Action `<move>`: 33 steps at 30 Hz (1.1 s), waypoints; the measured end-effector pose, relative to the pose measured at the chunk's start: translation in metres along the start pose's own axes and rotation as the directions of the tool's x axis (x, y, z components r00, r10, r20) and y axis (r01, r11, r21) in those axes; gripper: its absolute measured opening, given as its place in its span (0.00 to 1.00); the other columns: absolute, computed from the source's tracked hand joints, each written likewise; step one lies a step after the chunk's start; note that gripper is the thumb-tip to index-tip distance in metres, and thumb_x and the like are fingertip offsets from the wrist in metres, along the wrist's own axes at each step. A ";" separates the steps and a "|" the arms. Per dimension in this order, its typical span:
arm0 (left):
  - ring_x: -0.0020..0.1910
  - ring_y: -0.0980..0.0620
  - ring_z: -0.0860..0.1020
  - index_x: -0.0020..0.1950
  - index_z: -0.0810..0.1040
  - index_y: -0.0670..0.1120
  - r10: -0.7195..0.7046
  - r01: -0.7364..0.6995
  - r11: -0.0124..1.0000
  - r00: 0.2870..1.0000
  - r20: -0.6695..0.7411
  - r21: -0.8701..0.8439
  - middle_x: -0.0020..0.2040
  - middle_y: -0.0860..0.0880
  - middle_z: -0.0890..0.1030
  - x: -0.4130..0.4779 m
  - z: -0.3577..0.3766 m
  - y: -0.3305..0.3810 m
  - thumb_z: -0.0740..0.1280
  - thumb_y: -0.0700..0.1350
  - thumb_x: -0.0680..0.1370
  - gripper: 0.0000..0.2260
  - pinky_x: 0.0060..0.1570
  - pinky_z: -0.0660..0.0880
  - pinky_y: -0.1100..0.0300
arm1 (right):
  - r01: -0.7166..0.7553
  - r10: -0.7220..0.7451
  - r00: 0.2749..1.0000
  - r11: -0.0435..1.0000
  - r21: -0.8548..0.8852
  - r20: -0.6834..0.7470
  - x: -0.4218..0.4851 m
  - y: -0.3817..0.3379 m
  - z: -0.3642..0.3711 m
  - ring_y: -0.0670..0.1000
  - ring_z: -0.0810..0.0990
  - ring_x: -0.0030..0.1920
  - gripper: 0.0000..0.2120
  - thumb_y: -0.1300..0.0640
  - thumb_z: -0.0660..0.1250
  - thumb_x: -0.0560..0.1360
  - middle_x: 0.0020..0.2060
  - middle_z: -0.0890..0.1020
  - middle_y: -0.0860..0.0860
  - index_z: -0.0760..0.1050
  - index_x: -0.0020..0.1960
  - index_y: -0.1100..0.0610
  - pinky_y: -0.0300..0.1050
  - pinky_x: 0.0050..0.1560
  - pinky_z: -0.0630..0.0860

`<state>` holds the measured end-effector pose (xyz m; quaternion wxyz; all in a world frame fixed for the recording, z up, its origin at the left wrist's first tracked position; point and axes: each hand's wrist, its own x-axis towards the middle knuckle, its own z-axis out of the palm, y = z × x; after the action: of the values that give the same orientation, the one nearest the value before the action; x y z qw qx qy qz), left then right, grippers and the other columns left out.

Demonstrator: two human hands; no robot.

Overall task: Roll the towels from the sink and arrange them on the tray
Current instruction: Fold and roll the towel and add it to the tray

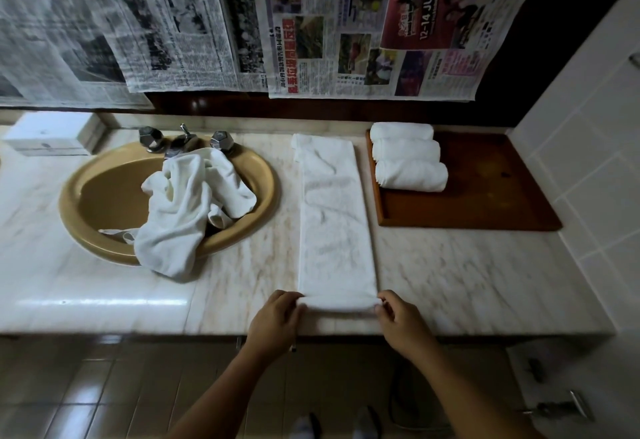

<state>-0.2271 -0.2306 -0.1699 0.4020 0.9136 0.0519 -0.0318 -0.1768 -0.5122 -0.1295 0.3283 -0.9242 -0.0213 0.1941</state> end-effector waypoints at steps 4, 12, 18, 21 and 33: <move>0.47 0.59 0.77 0.59 0.79 0.53 -0.044 0.044 0.999 0.999 -0.020 -0.002 0.50 0.57 0.78 0.004 0.000 0.003 0.61 0.56 0.84 0.11 0.46 0.74 0.64 | -0.046 0.045 0.999 0.998 -0.034 -0.030 0.007 0.001 0.000 0.48 0.78 0.39 0.09 0.53 0.57 0.84 0.40 0.78 0.50 0.71 0.47 0.53 0.48 0.41 0.76; 0.46 0.58 0.77 0.58 0.80 0.53 -0.056 0.059 0.995 0.998 -0.034 0.079 0.49 0.57 0.77 0.008 0.002 0.003 0.61 0.56 0.83 0.11 0.45 0.76 0.59 | -0.031 0.017 0.997 0.978 0.206 0.069 -0.009 -0.003 -0.005 0.41 0.75 0.30 0.22 0.63 0.66 0.75 0.38 0.77 0.45 0.68 0.62 0.41 0.34 0.30 0.70; 0.46 0.58 0.77 0.58 0.79 0.54 -0.041 0.042 0.996 0.999 -0.022 0.073 0.49 0.57 0.77 0.006 0.002 0.002 0.61 0.56 0.83 0.11 0.44 0.77 0.58 | -0.105 0.101 0.994 0.968 0.228 0.033 -0.004 0.000 0.000 0.44 0.79 0.50 0.10 0.50 0.68 0.80 0.51 0.81 0.45 0.78 0.61 0.49 0.32 0.45 0.72; 0.44 0.58 0.76 0.55 0.79 0.54 -0.038 0.038 0.993 0.999 -0.003 0.109 0.48 0.57 0.75 0.006 0.002 0.004 0.60 0.57 0.84 0.11 0.41 0.73 0.61 | -0.099 0.100 0.995 0.982 0.159 0.000 0.000 -0.001 0.004 0.47 0.79 0.51 0.09 0.49 0.63 0.82 0.48 0.80 0.45 0.77 0.58 0.53 0.38 0.46 0.72; 0.39 0.57 0.75 0.47 0.72 0.53 -0.088 0.095 0.995 0.986 -0.139 0.042 0.46 0.56 0.74 0.008 0.000 0.022 0.70 0.56 0.79 0.10 0.34 0.75 0.59 | -0.108 0.121 0.966 0.992 0.070 -0.227 0.012 -0.014 0.012 0.51 0.78 0.37 0.07 0.51 0.67 0.79 0.36 0.78 0.46 0.69 0.49 0.50 0.45 0.35 0.69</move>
<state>-0.2167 -0.2448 -0.1551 0.3733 0.9198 0.1205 0.0115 -0.1689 -0.4924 -0.1334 0.3432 -0.9303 0.0760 0.1046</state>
